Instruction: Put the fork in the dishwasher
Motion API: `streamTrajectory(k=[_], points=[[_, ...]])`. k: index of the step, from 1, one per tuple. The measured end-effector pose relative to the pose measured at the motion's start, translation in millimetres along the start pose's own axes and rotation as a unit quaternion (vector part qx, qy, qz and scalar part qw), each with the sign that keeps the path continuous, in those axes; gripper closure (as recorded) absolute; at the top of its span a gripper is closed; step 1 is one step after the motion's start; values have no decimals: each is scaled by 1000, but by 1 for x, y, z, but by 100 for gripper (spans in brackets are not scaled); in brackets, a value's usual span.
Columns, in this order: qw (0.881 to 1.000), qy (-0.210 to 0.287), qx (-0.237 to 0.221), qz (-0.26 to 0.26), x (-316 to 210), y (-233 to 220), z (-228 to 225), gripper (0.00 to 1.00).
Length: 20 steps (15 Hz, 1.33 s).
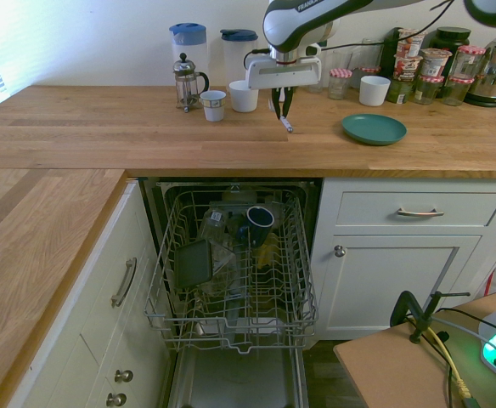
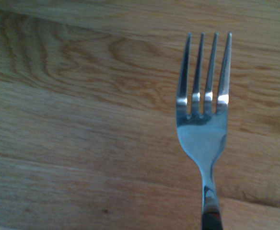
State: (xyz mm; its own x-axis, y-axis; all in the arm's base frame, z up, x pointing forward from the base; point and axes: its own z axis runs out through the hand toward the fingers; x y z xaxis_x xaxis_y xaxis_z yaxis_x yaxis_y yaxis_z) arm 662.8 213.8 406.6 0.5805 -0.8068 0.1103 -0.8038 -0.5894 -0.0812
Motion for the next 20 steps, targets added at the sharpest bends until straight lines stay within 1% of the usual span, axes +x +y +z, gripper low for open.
streamTrajectory(k=[2, 4, 7, 8, 11, 13, 16, 20], points=[[1000, 8, 3, 17, -16, 19, -23, 100], [999, 13, 12, 27, -46, 35, -41, 100], [999, 6, 23, 37, -90, 64, -50, 100], [999, 4, 30, 44, -107, 89, -43, 100], [998, 6, 23, 50, -118, 114, -29, 100], [998, 9, 23, 55, -138, 124, -23, 100], [998, 18, 25, 57, -187, 146, -9, 100], [998, 30, 32, 46, -265, 159, 9, 100]])
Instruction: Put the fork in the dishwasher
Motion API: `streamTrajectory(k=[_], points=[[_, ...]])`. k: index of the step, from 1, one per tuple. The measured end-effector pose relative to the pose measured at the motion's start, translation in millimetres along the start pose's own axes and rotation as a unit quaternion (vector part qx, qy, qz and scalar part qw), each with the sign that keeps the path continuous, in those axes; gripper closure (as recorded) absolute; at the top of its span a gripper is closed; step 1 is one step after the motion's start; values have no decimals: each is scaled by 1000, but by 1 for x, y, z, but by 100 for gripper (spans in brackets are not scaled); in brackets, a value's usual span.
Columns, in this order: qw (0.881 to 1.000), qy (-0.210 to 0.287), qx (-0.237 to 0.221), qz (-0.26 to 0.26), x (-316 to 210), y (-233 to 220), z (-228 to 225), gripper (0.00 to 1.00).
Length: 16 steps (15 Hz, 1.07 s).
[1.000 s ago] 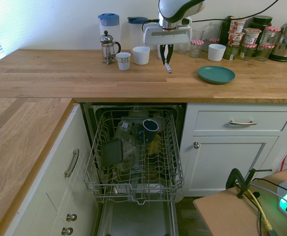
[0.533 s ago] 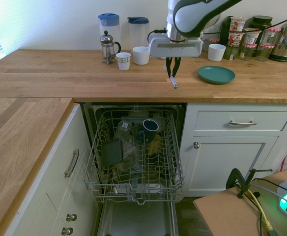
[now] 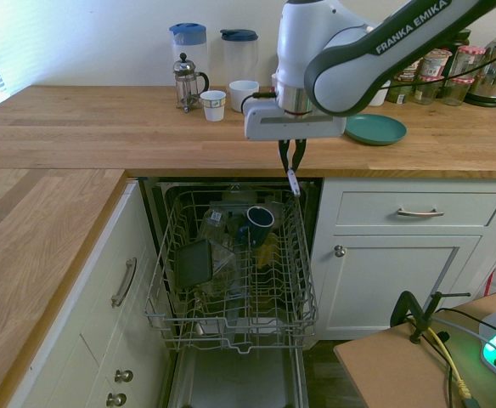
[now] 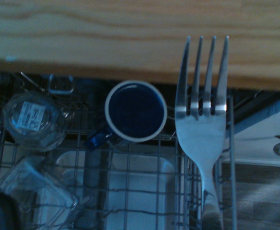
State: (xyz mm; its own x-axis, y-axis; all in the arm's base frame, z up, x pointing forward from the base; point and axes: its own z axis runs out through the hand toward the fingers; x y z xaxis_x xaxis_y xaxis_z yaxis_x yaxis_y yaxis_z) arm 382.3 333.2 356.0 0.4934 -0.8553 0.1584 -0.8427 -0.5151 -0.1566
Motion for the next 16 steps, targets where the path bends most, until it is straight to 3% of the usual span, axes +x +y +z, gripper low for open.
streamTrajectory(k=[9, 16], points=[[1000, -23, -9, -5, -100, 37, 124, 100], [999, -27, -14, 27, -89, 43, 185, 100]])
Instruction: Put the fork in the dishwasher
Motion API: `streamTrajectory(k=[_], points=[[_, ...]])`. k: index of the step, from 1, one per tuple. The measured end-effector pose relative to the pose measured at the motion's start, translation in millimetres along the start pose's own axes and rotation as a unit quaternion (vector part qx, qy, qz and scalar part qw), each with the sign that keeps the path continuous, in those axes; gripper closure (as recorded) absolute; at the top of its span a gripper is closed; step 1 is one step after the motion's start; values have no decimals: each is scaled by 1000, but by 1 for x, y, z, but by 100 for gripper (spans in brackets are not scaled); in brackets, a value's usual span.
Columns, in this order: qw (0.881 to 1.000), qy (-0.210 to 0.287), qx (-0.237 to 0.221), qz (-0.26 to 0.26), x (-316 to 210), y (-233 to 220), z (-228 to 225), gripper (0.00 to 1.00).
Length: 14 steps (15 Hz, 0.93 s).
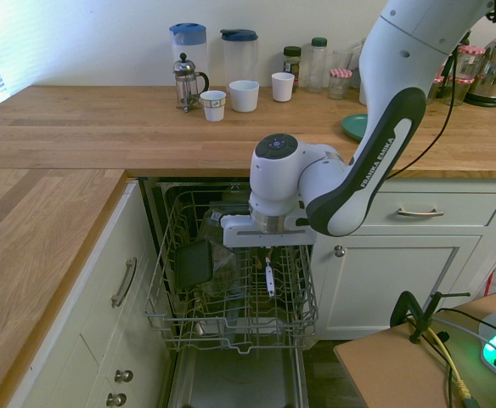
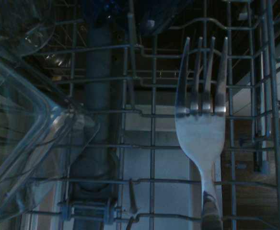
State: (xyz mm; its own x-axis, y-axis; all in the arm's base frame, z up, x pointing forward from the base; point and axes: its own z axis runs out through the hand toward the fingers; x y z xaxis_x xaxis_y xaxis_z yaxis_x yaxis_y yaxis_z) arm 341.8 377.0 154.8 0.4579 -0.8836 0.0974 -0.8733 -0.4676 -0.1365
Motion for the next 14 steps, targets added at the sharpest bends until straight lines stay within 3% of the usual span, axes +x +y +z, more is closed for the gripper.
streamTrajectory(k=[6, 7, 14], points=[[1000, -20, -17, 15, 15, -6, 59, 100], [1000, -21, -18, 16, 16, -8, 64, 0], [1000, -17, -10, 14, 16, -21, 65, 0]])
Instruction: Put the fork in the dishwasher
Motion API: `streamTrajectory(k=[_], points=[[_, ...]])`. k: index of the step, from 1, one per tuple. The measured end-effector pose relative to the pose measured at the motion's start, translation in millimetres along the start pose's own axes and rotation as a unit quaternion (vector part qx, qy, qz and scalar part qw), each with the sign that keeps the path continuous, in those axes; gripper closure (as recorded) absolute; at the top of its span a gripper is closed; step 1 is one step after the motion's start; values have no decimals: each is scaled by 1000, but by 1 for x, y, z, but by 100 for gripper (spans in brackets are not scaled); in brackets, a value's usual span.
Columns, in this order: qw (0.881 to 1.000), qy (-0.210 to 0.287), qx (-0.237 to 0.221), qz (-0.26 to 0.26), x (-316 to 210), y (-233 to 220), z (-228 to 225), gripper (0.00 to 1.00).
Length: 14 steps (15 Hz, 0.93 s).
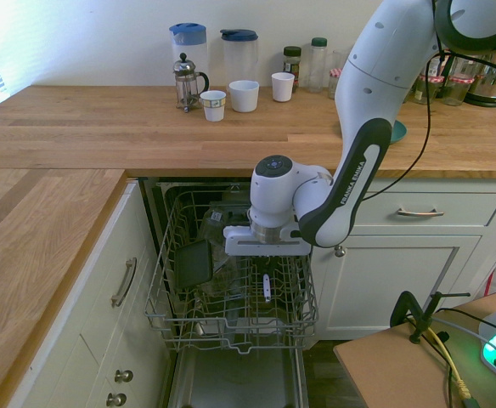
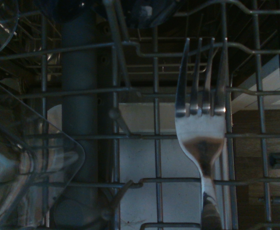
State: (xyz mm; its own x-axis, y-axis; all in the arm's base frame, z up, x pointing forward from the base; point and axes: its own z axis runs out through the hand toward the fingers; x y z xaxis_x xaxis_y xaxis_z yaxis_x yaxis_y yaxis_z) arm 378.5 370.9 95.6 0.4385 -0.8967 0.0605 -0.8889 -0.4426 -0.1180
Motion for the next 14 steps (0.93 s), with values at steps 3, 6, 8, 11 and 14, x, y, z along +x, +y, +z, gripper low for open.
streamTrajectory(k=[3, 6, 8, 11, 14], points=[[1000, 2, -1, 0, 2, -3, 3, 0], [1000, 7, 3, 3, 6, -7, 2, 0], [1000, 13, 6, 5, 11, -6, -7, 0], [999, 21, 24, 2, 12, 5, -55, 0], [998, 38, 42, -3, 7, 20, -114, 0]])
